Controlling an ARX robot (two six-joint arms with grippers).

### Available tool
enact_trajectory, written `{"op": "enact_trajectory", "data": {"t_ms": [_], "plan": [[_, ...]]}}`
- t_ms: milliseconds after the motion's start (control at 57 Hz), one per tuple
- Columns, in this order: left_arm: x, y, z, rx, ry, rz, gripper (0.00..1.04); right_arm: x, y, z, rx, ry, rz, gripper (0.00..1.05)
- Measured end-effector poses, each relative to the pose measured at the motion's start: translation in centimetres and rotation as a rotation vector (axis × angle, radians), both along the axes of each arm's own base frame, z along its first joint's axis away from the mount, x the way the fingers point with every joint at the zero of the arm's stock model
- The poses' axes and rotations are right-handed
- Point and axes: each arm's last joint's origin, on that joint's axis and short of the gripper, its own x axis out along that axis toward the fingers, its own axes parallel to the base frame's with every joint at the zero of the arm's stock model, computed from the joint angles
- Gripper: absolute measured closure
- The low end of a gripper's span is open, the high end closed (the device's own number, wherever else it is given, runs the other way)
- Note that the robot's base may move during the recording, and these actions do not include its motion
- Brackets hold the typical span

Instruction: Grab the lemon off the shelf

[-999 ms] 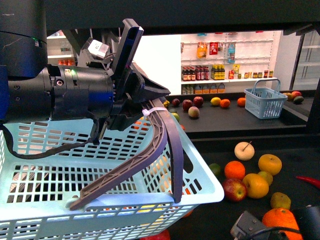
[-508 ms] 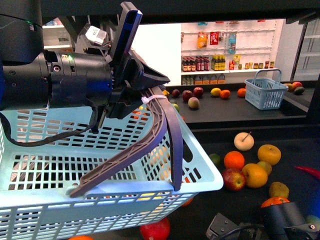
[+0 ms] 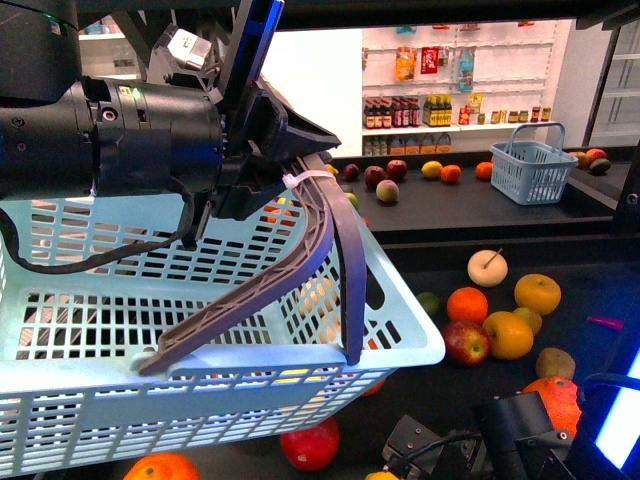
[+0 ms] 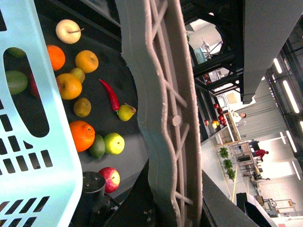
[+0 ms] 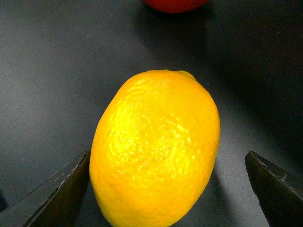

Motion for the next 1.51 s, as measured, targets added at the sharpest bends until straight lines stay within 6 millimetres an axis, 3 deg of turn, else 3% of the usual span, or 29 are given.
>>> {"op": "enact_trajectory", "data": {"t_ms": [88,228,316,579,736,1017,1140,1332,1508], "plan": [[0.0,0.0,0.0,0.000,0.000,0.000,0.94,0.2,0.3,0.0,0.006,-0.011,0.001,0.09],[0.0,0.0,0.0,0.000,0.000,0.001,0.94,0.3,0.4,0.1,0.014,-0.019,-0.002,0.27],[0.0,0.0,0.0,0.000,0.000,0.001,0.94,0.3,0.3,0.0,0.015,-0.019,-0.001,0.33],[0.0,0.0,0.0,0.000,0.000,0.001,0.94,0.6,-1.0,0.6,-0.006,-0.039,-0.058,0.34],[0.0,0.0,0.0,0.000,-0.001,0.001,0.94,1.1,-3.5,2.6,-0.026,-0.089,-0.138,0.34],[0.0,0.0,0.0,0.001,-0.001,0.001,0.94,2.0,-9.6,8.3,-0.036,-0.219,-0.341,0.34],[0.0,0.0,0.0,0.000,0.000,0.000,0.94,2.1,-11.2,13.4,0.051,-0.305,-0.415,0.34],[0.0,0.0,0.0,0.000,0.000,-0.001,0.94,1.5,-10.5,21.4,0.195,-0.441,-0.415,0.34],[0.0,0.0,0.0,0.000,0.000,0.000,0.94,-0.1,-7.6,24.5,0.298,-0.444,-0.358,0.34]]}}
